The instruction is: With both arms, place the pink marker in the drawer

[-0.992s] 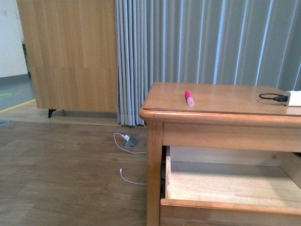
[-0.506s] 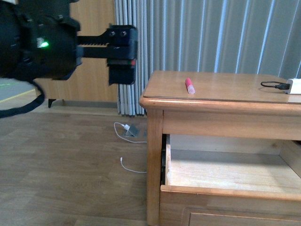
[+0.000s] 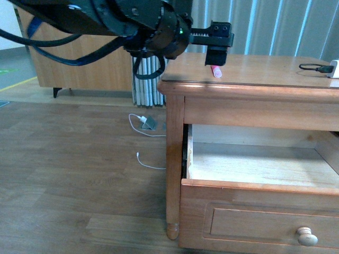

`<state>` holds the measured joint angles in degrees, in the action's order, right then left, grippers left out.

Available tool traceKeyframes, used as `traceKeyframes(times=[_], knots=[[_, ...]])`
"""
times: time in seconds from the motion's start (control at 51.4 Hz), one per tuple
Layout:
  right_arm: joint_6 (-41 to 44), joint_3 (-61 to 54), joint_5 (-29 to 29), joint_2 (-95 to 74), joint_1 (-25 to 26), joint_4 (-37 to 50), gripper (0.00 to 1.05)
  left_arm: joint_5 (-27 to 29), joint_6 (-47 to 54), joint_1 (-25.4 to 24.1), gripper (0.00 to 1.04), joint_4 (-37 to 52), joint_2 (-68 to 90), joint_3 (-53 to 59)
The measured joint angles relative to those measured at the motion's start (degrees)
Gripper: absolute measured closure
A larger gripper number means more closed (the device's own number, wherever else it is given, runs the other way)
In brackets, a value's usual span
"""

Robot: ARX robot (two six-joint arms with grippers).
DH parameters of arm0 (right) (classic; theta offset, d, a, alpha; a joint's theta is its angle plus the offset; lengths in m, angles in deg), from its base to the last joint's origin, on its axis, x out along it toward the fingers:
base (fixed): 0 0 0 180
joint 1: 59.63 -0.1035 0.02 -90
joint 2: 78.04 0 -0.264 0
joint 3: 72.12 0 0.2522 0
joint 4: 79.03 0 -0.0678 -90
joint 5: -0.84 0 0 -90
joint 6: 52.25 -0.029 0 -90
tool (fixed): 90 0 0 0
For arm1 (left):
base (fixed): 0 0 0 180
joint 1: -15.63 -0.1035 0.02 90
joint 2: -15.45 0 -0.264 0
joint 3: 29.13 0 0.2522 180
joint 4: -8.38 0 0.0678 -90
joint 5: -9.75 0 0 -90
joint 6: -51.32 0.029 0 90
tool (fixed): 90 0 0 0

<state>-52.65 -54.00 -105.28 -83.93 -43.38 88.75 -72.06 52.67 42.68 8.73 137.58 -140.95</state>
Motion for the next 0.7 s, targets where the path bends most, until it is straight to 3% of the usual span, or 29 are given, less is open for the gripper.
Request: traceKeyframes(times=[0.389, 0.7], knots=[[0.0, 0.0, 0.0, 0.0, 0.0, 0.0, 0.08, 2.51, -1.73, 2.6, 0.06, -10.45, 14.29, -20.5], [0.0, 0.0, 0.0, 0.0, 0.0, 0.0, 0.08, 2.14, -2.01, 2.32, 0.06, -18.32, 18.29, -29.31]])
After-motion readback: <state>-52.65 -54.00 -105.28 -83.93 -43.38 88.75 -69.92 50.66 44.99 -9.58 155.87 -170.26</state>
